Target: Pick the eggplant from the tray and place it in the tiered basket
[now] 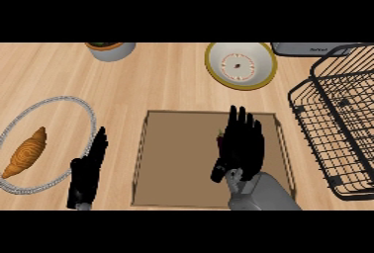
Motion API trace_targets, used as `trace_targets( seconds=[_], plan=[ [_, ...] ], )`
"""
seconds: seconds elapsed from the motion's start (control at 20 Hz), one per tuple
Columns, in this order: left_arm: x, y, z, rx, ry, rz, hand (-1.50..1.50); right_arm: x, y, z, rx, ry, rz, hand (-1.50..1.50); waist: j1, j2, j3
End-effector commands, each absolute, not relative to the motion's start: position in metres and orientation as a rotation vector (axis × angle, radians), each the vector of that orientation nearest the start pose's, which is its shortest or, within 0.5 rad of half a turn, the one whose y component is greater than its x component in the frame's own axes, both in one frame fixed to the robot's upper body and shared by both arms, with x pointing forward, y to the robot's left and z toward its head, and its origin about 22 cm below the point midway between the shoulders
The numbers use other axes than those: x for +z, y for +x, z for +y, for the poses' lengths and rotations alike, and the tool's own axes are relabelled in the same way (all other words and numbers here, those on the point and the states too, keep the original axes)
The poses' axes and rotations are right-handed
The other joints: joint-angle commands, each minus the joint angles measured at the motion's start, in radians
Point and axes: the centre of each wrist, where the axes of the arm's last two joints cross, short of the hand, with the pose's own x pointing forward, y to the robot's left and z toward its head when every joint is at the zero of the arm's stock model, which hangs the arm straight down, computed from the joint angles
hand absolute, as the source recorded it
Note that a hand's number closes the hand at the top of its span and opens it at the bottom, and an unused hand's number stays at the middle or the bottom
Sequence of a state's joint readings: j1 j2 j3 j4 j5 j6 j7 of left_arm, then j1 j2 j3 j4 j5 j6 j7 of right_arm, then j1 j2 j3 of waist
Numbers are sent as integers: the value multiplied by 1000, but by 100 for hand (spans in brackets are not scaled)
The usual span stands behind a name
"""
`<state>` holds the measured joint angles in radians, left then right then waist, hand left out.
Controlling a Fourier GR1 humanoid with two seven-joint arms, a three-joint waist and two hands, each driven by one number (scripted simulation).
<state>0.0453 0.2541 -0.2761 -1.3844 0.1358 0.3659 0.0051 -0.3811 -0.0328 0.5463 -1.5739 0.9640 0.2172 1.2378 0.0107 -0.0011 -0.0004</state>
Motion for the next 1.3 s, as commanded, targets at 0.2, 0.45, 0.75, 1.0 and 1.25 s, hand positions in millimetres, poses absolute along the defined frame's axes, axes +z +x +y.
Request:
trace_targets(
  seconds=[0.2,0.45,0.75,1.0,1.25],
  plan=[
    [-43,220,237,-37,246,-1304,0,66,282,-66,877,-1079,-467,-150,0,0,0],
    [-45,215,237,-35,254,-1312,0,55,287,-67,873,-1066,-401,-150,6,0,-1],
    [-59,206,241,-31,248,-1299,0,57,295,-72,882,-1033,-365,-150,-2,-1,-1],
    [-61,207,257,-13,258,-1286,0,57,298,-75,890,-1002,-345,-150,-4,-2,-2],
    [-50,219,246,-28,260,-1309,0,39,299,-73,876,-977,-305,-150,1,1,-1]
  ],
)
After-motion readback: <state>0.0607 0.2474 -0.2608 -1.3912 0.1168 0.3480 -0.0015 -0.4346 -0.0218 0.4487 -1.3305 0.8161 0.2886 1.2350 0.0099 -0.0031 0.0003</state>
